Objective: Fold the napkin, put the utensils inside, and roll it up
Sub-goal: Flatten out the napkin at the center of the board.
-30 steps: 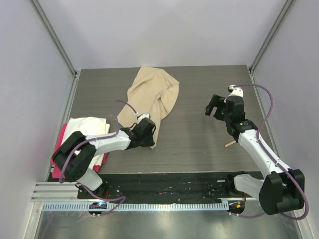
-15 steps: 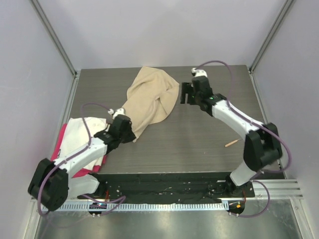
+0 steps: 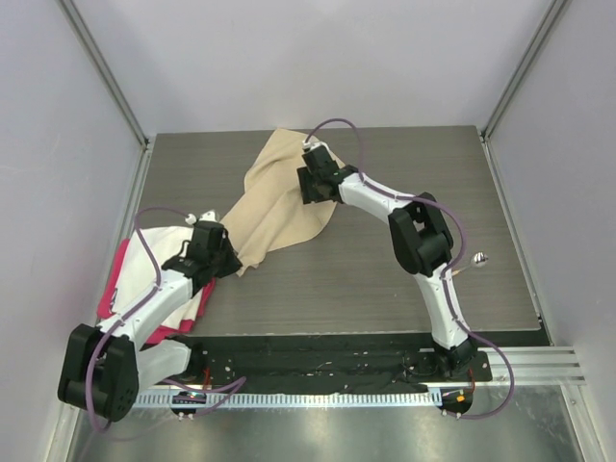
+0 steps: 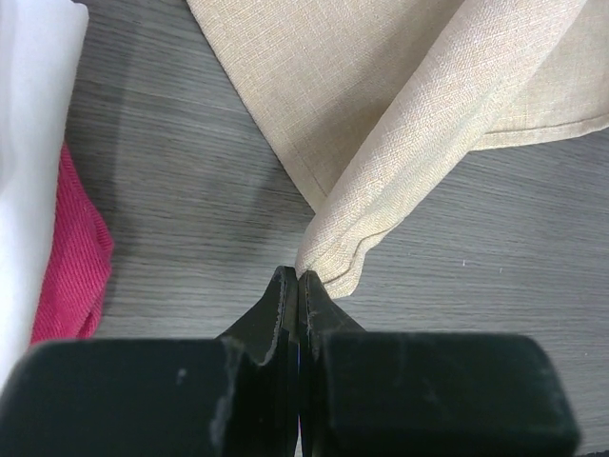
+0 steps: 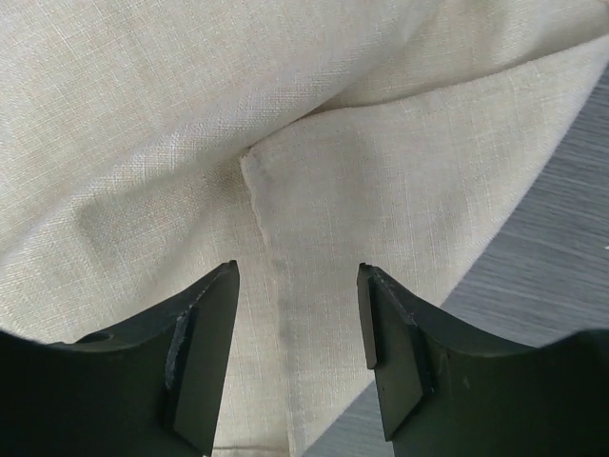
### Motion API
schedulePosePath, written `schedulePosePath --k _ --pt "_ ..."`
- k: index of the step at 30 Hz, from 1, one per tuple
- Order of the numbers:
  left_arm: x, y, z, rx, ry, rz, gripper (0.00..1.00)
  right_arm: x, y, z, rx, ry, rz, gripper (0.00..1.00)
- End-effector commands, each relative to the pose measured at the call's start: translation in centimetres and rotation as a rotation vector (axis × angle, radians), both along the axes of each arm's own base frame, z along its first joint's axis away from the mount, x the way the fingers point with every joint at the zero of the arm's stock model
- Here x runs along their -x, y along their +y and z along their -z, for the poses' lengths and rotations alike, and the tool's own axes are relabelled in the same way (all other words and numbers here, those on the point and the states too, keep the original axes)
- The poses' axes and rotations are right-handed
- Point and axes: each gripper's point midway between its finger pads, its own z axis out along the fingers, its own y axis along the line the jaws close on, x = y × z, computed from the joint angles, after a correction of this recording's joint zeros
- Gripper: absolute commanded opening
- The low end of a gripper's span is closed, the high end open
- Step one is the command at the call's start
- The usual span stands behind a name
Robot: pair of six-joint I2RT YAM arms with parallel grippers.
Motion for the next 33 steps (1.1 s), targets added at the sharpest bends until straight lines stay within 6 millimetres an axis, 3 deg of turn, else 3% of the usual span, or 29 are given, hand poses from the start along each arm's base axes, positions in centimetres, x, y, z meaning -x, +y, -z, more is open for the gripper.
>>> schedulePosePath --k 1,6,17,20,21,22,26,27,30,31,33 --pt "-0.6 -0.6 0.0 0.034 -0.005 0.034 0.00 -1.3 1.7 -2.3 -0.013 -0.049 -0.040 0.59" --pt "-0.7 -0.5 0.7 0.033 0.012 0.029 0.00 -1.8 2.3 -0.1 0.016 -0.033 -0.058 0.59" --pt "-0.8 -0.4 0.8 0.027 0.023 0.027 0.00 -4.1 2.9 1.2 0.057 -0.073 -0.040 0.53" --pt "-0.7 -0.9 0.6 0.046 0.028 0.046 0.00 -4.6 2.6 1.0 0.067 -0.087 -0.022 0.38" --pt "-0.7 -0.9 0.6 0.046 0.027 0.046 0.00 -4.7 2.5 0.7 0.067 -0.096 -0.017 0.27" --pt "-0.8 -0.8 0.5 0.044 0.025 0.043 0.00 -4.7 2.5 0.5 0.067 -0.098 -0.014 0.23" --pt "-1.4 -0.8 -0.8 0.044 -0.009 0.043 0.00 -4.9 1.6 -1.9 0.082 -0.141 0.016 0.01" --pt "-1.6 -0.7 -1.4 0.041 -0.022 0.043 0.00 -5.0 1.1 -4.3 0.078 -0.182 0.035 0.01" --pt "-2.8 -0.2 -3.9 0.012 -0.074 0.033 0.00 -4.3 -0.4 -7.1 0.105 -0.220 0.056 0.01" --pt "-3.5 -0.2 -5.6 0.008 -0.111 0.031 0.00 -3.8 -1.4 -9.7 0.103 -0.254 0.077 0.01" --pt "-3.9 0.4 -6.9 -0.026 -0.137 0.023 0.00 -3.1 -2.5 -11.8 0.107 -0.278 0.084 0.01"
